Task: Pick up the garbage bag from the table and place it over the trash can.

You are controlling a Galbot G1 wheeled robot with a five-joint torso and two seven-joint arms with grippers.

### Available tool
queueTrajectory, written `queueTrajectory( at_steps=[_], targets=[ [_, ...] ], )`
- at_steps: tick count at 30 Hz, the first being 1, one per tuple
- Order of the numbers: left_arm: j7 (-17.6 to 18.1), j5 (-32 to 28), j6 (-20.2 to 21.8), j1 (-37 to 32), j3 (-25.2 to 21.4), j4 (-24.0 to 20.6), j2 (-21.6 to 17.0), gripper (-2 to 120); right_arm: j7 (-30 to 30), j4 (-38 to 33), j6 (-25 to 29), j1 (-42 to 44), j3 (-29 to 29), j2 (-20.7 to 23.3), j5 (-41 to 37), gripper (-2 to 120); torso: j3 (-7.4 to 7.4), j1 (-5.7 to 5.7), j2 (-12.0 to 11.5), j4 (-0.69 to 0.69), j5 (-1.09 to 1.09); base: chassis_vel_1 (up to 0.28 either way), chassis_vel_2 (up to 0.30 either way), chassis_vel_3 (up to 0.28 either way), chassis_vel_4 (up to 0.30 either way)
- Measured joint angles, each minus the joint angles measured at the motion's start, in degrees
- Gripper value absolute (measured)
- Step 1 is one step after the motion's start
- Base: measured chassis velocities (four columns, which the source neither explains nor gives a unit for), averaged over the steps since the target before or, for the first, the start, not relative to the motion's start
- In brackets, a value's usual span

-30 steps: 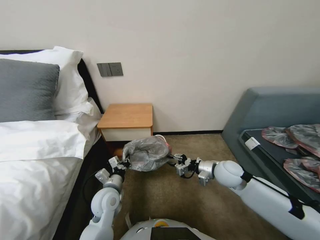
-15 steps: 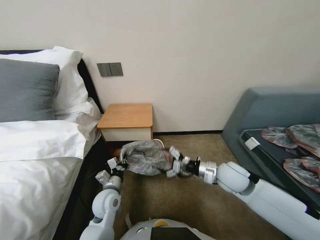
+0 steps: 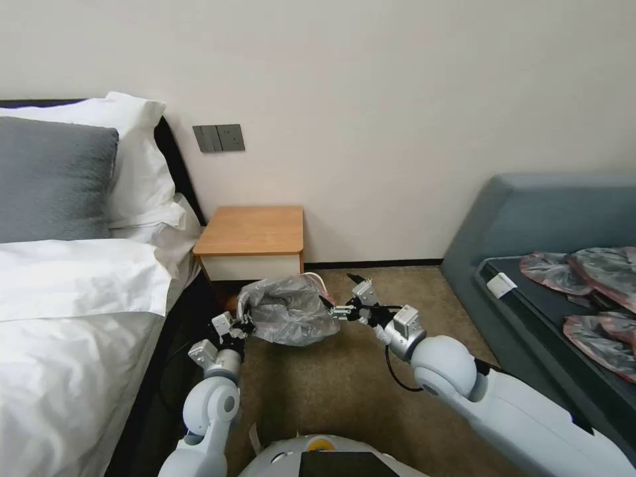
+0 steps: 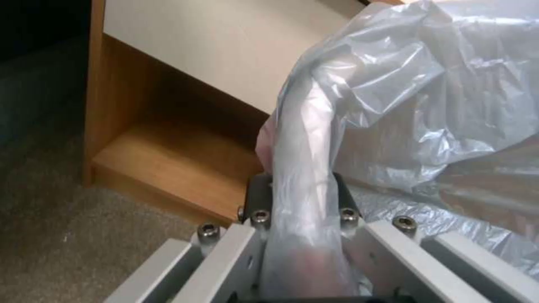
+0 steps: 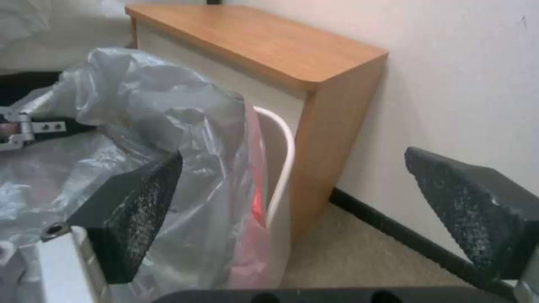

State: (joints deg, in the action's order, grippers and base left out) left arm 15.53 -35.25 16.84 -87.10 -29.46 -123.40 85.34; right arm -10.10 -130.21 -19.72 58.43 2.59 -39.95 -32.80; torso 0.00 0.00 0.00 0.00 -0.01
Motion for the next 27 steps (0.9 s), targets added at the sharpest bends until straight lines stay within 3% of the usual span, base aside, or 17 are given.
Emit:
queueTrajectory(
  at_steps=[4, 7, 10, 20, 21, 27],
  targets=[
    [-0.05, -0.02, 0.0, -0.14, 0.15, -0.21, 0.1, 3, 0.39, 1.66, -0.92, -0.56, 0.57, -0.69, 2.1, 96, 0.0, 0.0, 0.0, 0.0, 0.0, 0.0, 0.0, 0.0, 0.0],
    [-0.06, -0.05, 0.0, -0.26, 0.25, -0.48, 0.09, 3, 0.72, 2.86, -1.09, -0.8, 0.92, -0.82, 3.44, 88, 0.0, 0.0, 0.0, 0.0, 0.01, 0.0, 0.0, 0.0, 0.0],
    [-0.06, -0.1, 0.01, -0.23, 0.44, -0.66, 0.05, 3, 1.2, 4.21, -1.08, -0.93, 1.29, -0.82, 4.69, 72, 0.0, 0.0, 0.0, 0.0, 0.01, 0.0, 0.0, 0.0, 0.0],
    [-0.05, -0.14, 0.14, -0.09, 0.56, -0.64, 0.15, 3, 2.4, 3.83, -1.06, -0.69, 1.88, -0.77, 6.02, 42, 0.0, 0.0, 0.0, 0.0, 0.01, 0.0, 0.0, 0.0, 0.0],
    [-0.04, -0.14, 0.19, -0.03, 0.7, -0.6, 0.29, 3, 2.67, 3.77, -1.06, -0.67, 2.02, -0.77, 6.11, 32, 0.0, 0.0, 0.0, 0.0, 0.01, 0.0, 0.0, 0.0, 0.0],
    [-0.02, -0.14, 0.25, 0.11, 0.88, -0.48, 0.56, 3, 3.08, 3.56, -1.06, -0.63, 2.14, -0.9, 6.48, 12, 0.0, 0.0, 0.0, 0.0, 0.01, 0.0, 0.0, 0.0, 0.0]
  ],
)
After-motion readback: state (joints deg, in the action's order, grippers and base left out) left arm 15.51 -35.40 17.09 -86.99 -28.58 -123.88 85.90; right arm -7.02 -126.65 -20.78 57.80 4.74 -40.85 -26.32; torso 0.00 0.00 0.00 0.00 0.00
